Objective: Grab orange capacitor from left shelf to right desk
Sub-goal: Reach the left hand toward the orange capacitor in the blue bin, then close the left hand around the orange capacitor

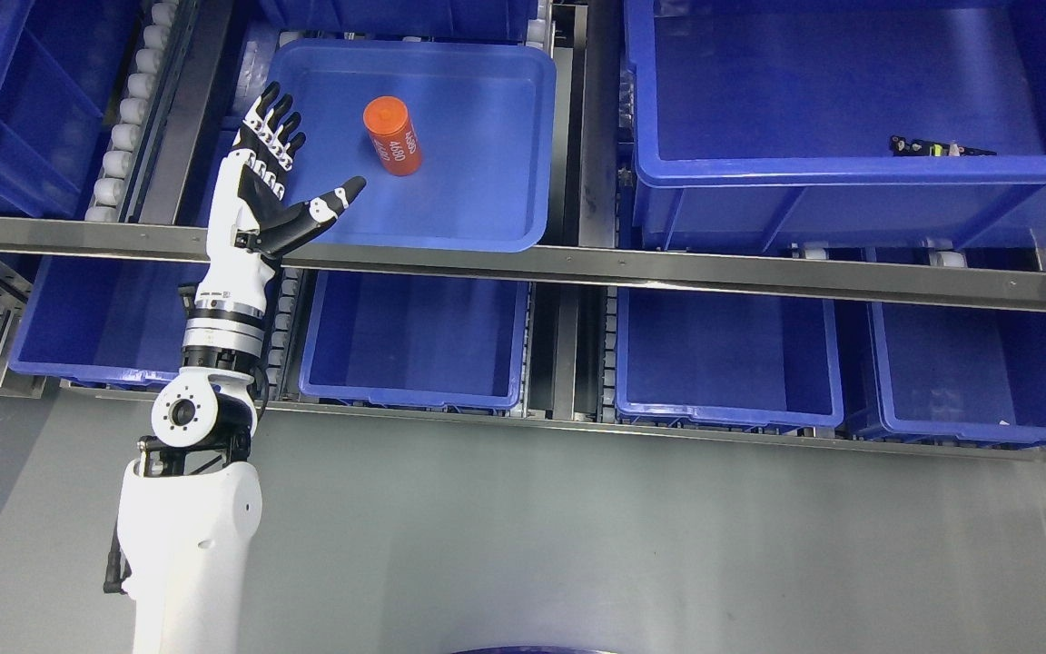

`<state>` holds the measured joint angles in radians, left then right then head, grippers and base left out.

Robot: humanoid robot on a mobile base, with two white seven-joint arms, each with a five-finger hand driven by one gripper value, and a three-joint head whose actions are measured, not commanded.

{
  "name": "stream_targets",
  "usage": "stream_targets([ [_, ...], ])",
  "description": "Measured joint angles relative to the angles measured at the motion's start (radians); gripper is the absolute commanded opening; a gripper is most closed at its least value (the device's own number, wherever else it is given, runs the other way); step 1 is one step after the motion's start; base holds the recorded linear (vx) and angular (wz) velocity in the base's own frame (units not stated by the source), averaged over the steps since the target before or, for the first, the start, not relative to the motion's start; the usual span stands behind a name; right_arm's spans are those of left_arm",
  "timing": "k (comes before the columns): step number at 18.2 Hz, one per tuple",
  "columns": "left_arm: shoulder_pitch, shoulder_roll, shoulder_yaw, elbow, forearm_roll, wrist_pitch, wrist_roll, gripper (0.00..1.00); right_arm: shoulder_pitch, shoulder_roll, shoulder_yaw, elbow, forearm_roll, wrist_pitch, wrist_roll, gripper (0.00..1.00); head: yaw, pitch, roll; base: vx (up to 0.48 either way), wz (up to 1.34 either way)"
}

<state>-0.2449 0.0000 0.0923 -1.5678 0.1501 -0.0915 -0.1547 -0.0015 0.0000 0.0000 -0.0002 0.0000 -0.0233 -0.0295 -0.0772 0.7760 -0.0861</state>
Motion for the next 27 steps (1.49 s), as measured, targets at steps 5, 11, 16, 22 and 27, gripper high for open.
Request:
stream_targets([
  [5,-0.032,0.0,0.0,0.037,-0.012,-0.003,-0.027,1.0,0.001,0.0,0.0,0.0,0.0,-0.001,0.0,1.0,0.0,0.0,0.0,0.0,0.0],
  [11,-0.137,0.0,-0.002,0.125,-0.057,0.024,-0.073,1.0,0.001,0.0,0.0,0.0,0.0,-0.005,0.0,1.0,0.0,0.0,0.0,0.0,0.0],
  [16,-0.179,0.0,-0.003,0.193,-0.095,0.038,-0.132,1.0,0.001,0.0,0.0,0.0,0.0,-0.004,0.0,1.0,0.0,0.0,0.0,0.0,0.0],
  [22,-0.243,0.0,0.0,0.298,-0.134,0.036,-0.139,1.0,0.001,0.0,0.0,0.0,0.0,-0.001,0.0,1.0,0.0,0.0,0.0,0.0,0.0],
  [27,-0.281,0.0,-0.001,0.374,-0.144,0.032,-0.156,1.0,0.001,0.0,0.0,0.0,0.0,0.0,0.0,1.0,0.0,0.0,0.0,0.0,0.0],
])
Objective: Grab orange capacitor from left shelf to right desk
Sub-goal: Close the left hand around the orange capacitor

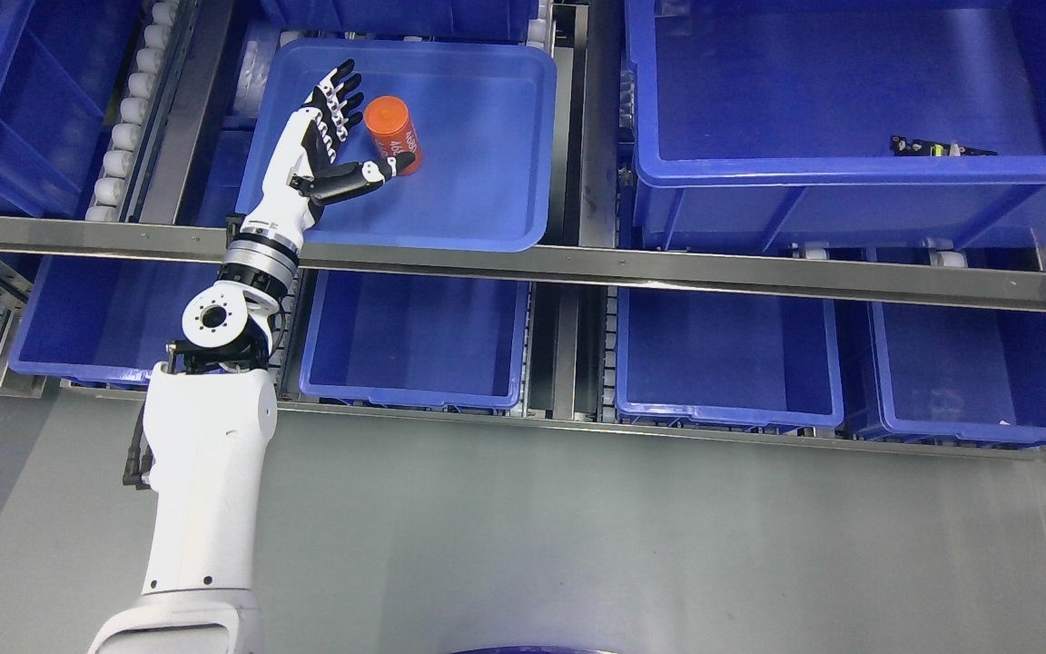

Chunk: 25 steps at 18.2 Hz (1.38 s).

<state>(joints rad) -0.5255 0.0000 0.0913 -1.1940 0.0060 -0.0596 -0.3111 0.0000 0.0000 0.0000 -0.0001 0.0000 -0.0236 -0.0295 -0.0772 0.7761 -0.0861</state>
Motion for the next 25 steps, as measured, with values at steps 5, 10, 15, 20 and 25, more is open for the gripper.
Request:
stream_targets([
  [5,-0.039,0.0,-0.003,0.054,-0.004,0.0,-0.017,0.94,0.0,0.0,0.0,0.0,0.0,0.0,0.0,1.0,0.0,0.0,0.0,0.0,0.0],
  [10,-0.062,0.0,-0.008,0.092,-0.005,0.0,-0.022,0.75,0.0,0.0,0.0,0.0,0.0,0.0,0.0,1.0,0.0,0.0,0.0,0.0,0.0],
  [15,-0.071,0.0,-0.015,0.117,-0.006,-0.004,-0.023,0.58,0.0,0.0,0.0,0.0,0.0,0.001,0.0,1.0,0.0,0.0,0.0,0.0,0.0],
  [20,-0.075,0.0,-0.019,0.133,-0.006,-0.007,-0.023,0.46,0.0,0.0,0.0,0.0,0.0,0.001,0.0,1.0,0.0,0.0,0.0,0.0,0.0],
  [25,-0.077,0.0,-0.018,0.158,-0.006,-0.07,-0.023,0.02,0.0,0.0,0.0,0.0,0.0,0.002,0.0,1.0,0.0,0.0,0.0,0.0,0.0],
])
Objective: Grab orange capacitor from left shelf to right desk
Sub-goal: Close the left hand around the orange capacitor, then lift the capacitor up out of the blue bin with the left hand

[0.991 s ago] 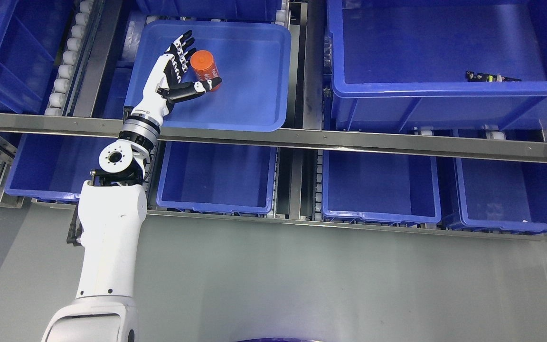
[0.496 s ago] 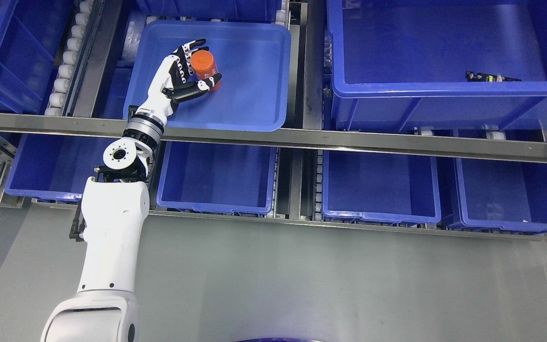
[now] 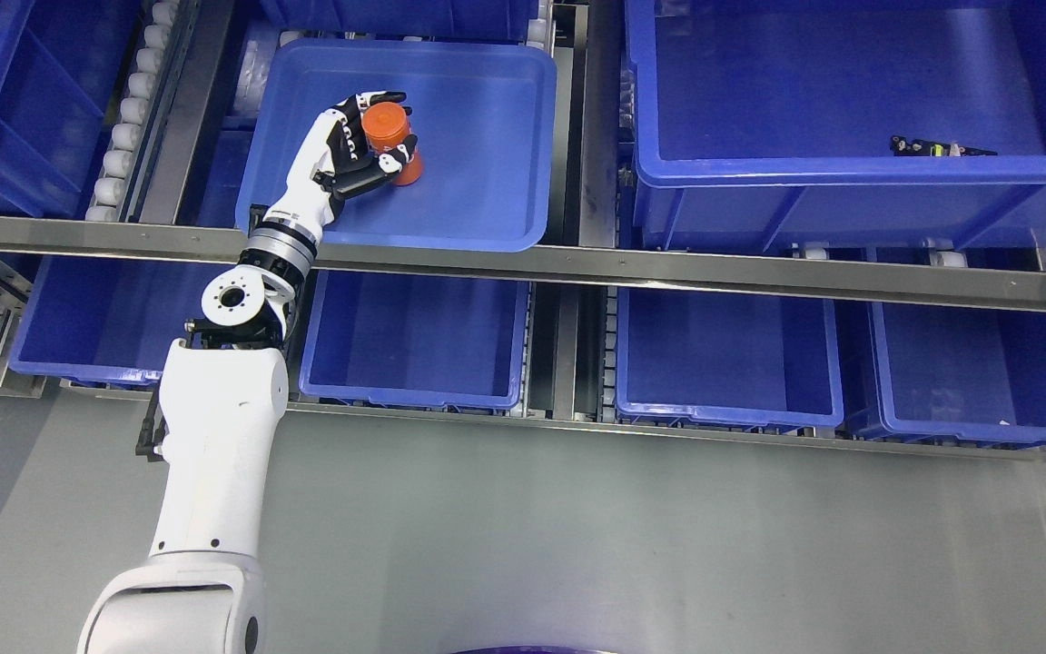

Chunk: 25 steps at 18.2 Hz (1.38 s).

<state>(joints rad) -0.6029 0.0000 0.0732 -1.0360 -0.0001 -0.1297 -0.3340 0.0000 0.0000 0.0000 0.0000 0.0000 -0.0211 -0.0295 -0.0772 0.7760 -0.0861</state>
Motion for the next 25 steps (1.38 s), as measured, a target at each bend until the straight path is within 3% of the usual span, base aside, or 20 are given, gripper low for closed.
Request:
stream_targets([
  [7,-0.002,0.0,0.01,0.045,0.035,-0.188,0.0,0.0,0.0,0.0,0.0,0.0,0.0,0.0,0.0,1.0,0.0,0.0,0.0,0.0,0.0],
  [13,0.021,0.0,0.002,-0.044,0.153,-0.328,0.014,0.01,0.0,0.0,0.0,0.0,0.0,-0.002,0.0,1.0,0.0,0.0,0.0,0.0,0.0],
  [19,0.054,0.0,-0.059,-0.151,0.247,-0.595,0.199,0.01,0.0,0.0,0.0,0.0,0.0,-0.003,0.0,1.0,0.0,0.0,0.0,0.0,0.0],
  [25,0.125,0.0,-0.133,-0.246,0.276,-0.652,0.254,0.01,0.0,0.0,0.0,0.0,0.0,-0.003,0.0,1.0,0.0,0.0,0.0,0.0,0.0],
])
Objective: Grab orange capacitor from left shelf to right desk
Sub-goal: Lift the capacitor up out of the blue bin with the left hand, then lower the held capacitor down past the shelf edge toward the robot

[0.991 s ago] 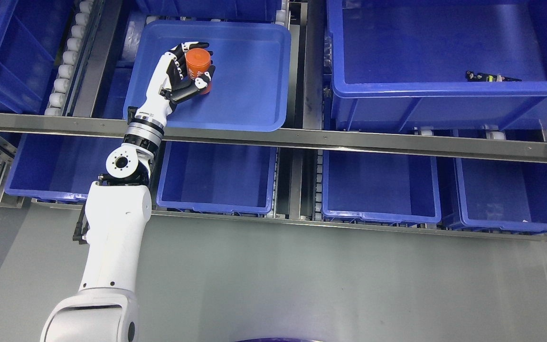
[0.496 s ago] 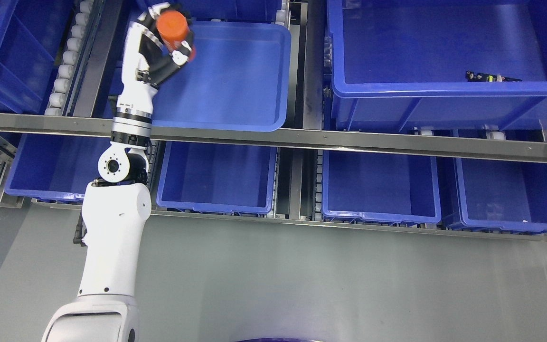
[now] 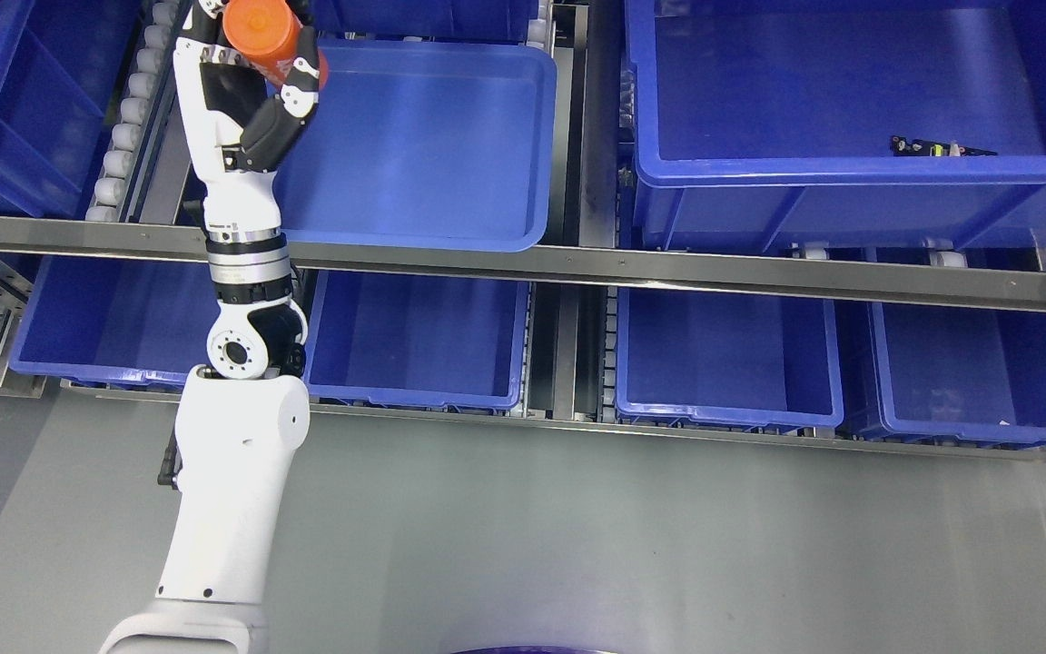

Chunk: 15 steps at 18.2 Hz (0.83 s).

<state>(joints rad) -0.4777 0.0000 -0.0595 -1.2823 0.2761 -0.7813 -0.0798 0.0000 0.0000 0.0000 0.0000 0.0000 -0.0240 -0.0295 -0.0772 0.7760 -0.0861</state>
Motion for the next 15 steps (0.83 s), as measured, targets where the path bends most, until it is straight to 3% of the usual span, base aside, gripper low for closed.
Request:
stream_targets([
  [15,0.16,0.0,-0.051,-0.147,0.012,-0.004,0.004,0.0,0.0,0.0,0.0,0.0,0.0,-0.003,0.0,1.0,0.0,0.0,0.0,0.0,0.0],
])
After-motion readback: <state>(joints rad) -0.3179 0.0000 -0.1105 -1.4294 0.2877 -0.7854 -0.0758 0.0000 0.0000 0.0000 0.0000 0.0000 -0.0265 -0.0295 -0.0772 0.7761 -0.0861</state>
